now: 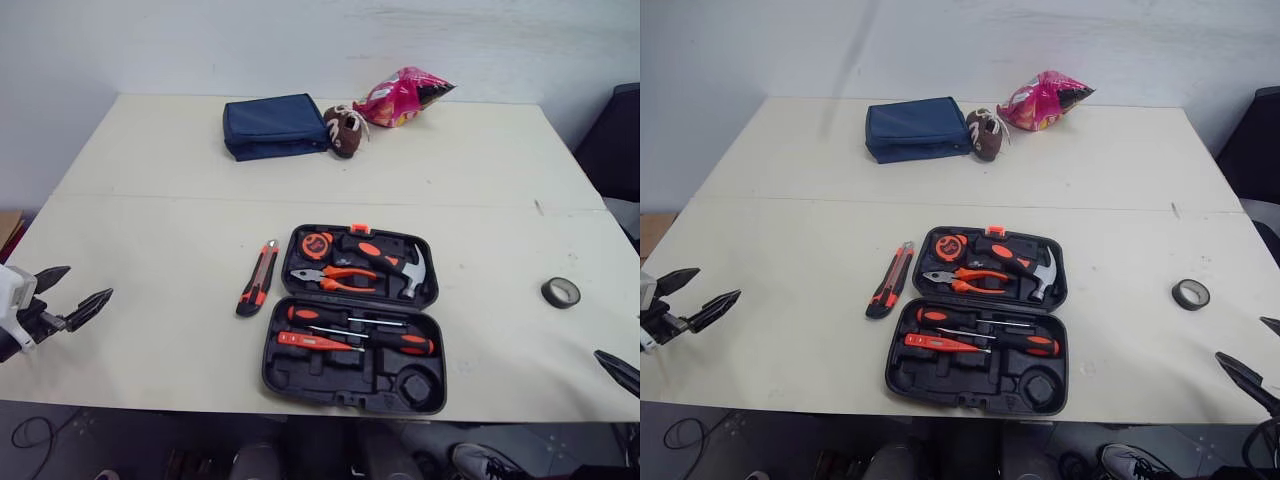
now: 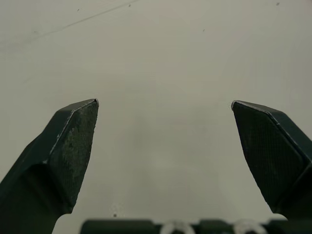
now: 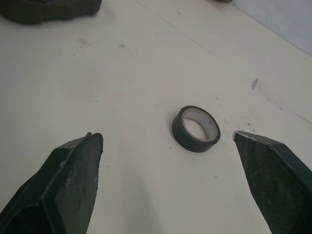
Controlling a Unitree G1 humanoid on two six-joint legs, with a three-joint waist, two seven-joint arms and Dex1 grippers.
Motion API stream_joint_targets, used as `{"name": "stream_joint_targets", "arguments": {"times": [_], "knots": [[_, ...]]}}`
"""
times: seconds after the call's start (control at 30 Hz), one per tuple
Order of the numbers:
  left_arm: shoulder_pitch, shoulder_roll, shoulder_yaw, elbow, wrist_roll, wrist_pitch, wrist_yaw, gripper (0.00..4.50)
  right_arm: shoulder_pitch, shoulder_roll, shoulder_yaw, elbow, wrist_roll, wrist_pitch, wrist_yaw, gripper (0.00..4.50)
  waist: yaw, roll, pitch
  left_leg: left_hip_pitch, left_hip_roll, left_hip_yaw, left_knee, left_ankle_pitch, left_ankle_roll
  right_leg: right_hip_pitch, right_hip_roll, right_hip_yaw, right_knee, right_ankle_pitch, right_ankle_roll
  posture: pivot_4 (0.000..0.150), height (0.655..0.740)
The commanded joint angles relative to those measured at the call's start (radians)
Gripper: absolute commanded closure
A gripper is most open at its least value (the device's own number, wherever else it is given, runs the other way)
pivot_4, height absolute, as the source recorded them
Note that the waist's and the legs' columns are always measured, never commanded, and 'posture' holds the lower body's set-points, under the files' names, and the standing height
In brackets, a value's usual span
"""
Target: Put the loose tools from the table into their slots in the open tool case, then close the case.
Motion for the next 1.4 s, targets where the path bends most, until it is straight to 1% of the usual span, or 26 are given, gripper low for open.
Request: {"name": "stream_joint_targets", "arguments": {"times": [0.03,0.07,0.13,0.23,0.3,0.33,0.43,0.53,0.6,0.67,0.73,0.83,0.9,1.03,1.1,1.3,1.4], "knots": [[0.044,-0.01,0.025,-0.131,-0.035,0.032,0.009,0.04,-0.015,0.014,0.023,-0.094,0.036,0.023,0.01,0.0,0.0,0.0,0.0,0.0,0.0,0.0,-0.001,0.0,0.0,0.0,0.0,0.0,0.0,0.0,0.0,0.15,0.74],[0.051,-0.015,0.023,-0.165,-0.043,0.052,0.017,0.04,-0.021,0.021,0.032,-0.116,0.042,0.034,0.009,0.0,0.0,0.0,0.0,0.001,0.0,0.0,-0.002,0.001,-0.001,0.0,0.0,0.0,0.0,0.0,0.0,0.15,0.74],[0.077,-0.035,0.008,-0.318,-0.089,0.163,0.051,0.04,-0.035,0.047,0.071,-0.215,0.067,0.077,0.002,0.0,0.0,0.0,0.0,0.001,-0.001,0.0,-0.003,0.002,-0.002,0.0,-0.001,0.0,0.0,0.0,0.0,0.15,0.74],[0.096,-0.043,-0.034,-0.531,-0.135,0.365,0.139,0.04,-0.042,0.078,0.125,-0.361,0.1,0.142,-0.01,0.0,0.001,0.0,0.0,0.0,-0.001,-0.001,-0.005,0.002,-0.002,0.0,-0.001,-0.001,0.0,0.0,0.0,0.15,0.74],[0.072,-0.046,-0.108,-0.697,-0.191,0.532,0.216,0.04,-0.061,0.118,0.173,-0.484,0.138,0.206,-0.055,0.0,0.002,0.001,0.0,0.0,-0.002,-0.002,-0.005,0.003,-0.002,0.0,-0.001,-0.001,0.0,0.0,0.0,0.15,0.74],[0.06,-0.042,-0.148,-0.756,-0.196,0.578,0.234,0.04,-0.068,0.131,0.192,-0.526,0.144,0.223,-0.068,0.0,0.002,0.001,0.0,0.0,-0.002,-0.002,-0.005,0.003,-0.003,0.0,-0.001,-0.001,0.0,0.0,0.0,0.15,0.74],[-0.001,-0.051,-0.228,-0.839,-0.183,0.721,0.34,0.04,-0.073,0.157,0.238,-0.617,0.135,0.265,-0.097,0.0,0.005,0.002,0.001,0.0,-0.003,-0.002,-0.005,0.004,-0.003,0.0,-0.001,-0.001,0.0,0.0,0.0,0.15,0.74],[-0.101,-0.147,-0.293,-0.908,-0.22,0.878,0.493,0.04,-0.069,0.169,0.273,-0.691,0.133,0.298,-0.114,0.0,0.006,0.002,0.001,0.0,-0.004,-0.003,-0.006,0.005,-0.002,0.0,-0.001,-0.001,0.0,0.0,0.0,0.15,0.74],[-0.146,-0.19,-0.316,-0.93,-0.241,1.001,0.562,0.04,-0.068,0.174,0.279,-0.709,0.133,0.309,-0.125,0.0,0.007,0.002,0.001,-0.001,-0.005,-0.003,-0.005,0.005,-0.002,0.0,-0.001,-0.001,0.0,0.0,0.001,0.15,0.74],[-0.191,-0.229,-0.346,-0.925,-0.228,1.079,0.622,0.04,-0.059,0.18,0.294,-0.725,0.128,0.313,-0.118,0.0,0.007,0.001,0.001,-0.001,-0.005,-0.003,-0.004,0.005,-0.001,0.0,-0.001,-0.001,0.0,0.001,0.001,0.15,0.74],[-0.224,-0.256,-0.412,-0.911,-0.196,1.071,0.635,0.04,-0.045,0.188,0.312,-0.729,0.119,0.304,-0.101,0.0,0.006,0.001,0.001,-0.001,-0.005,-0.003,-0.004,0.005,-0.001,0.001,-0.001,-0.001,0.0,0.001,0.001,0.15,0.74],[-0.257,-0.314,-0.444,-0.89,-0.163,1.103,0.703,0.04,-0.041,0.2,0.315,-0.721,0.112,0.29,-0.102,0.0,0.004,0.001,0.001,-0.001,-0.005,-0.003,-0.003,0.006,-0.002,0.0,0.0,-0.001,0.0,0.001,0.001,0.15,0.74],[-0.28,-0.327,-0.477,-0.871,-0.12,1.094,0.73,0.04,-0.038,0.208,0.317,-0.721,0.11,0.284,-0.102,0.0,0.005,0.001,0.001,-0.001,-0.005,-0.003,-0.003,0.006,-0.002,0.0,0.001,0.0,0.0,0.001,0.001,0.15,0.74],[-0.317,-0.334,-0.522,-0.852,-0.089,1.119,0.736,0.04,-0.041,0.217,0.322,-0.717,0.107,0.276,-0.103,0.0,0.006,0.001,0.001,-0.001,-0.005,-0.003,-0.002,0.006,-0.003,0.0,0.002,0.0,0.0,0.001,0.001,0.15,0.74],[-0.324,-0.336,-0.528,-0.851,-0.09,1.144,0.731,0.04,-0.042,0.22,0.32,-0.715,0.108,0.272,-0.102,0.0,0.006,0.001,0.001,-0.001,-0.005,-0.003,-0.002,0.006,-0.003,0.0,0.002,0.0,0.0,0.001,0.001,0.15,0.74],[-0.376,-0.339,-0.608,-0.828,-0.077,1.197,0.705,0.04,-0.054,0.224,0.328,-0.71,0.115,0.265,-0.09,0.0,0.007,0.0,0.002,-0.001,-0.004,-0.003,-0.002,0.006,-0.003,0.0,0.002,0.0,0.0,0.001,0.001,0.15,0.74],[-0.386,-0.337,-0.635,-0.814,-0.043,1.212,0.717,0.04,-0.066,0.228,0.342,-0.729,0.127,0.273,-0.085,0.0,0.006,0.0,0.001,-0.001,-0.004,-0.003,-0.001,0.006,-0.003,0.0,0.002,0.0,0.0,0.001,0.001,0.15,0.74]]}}
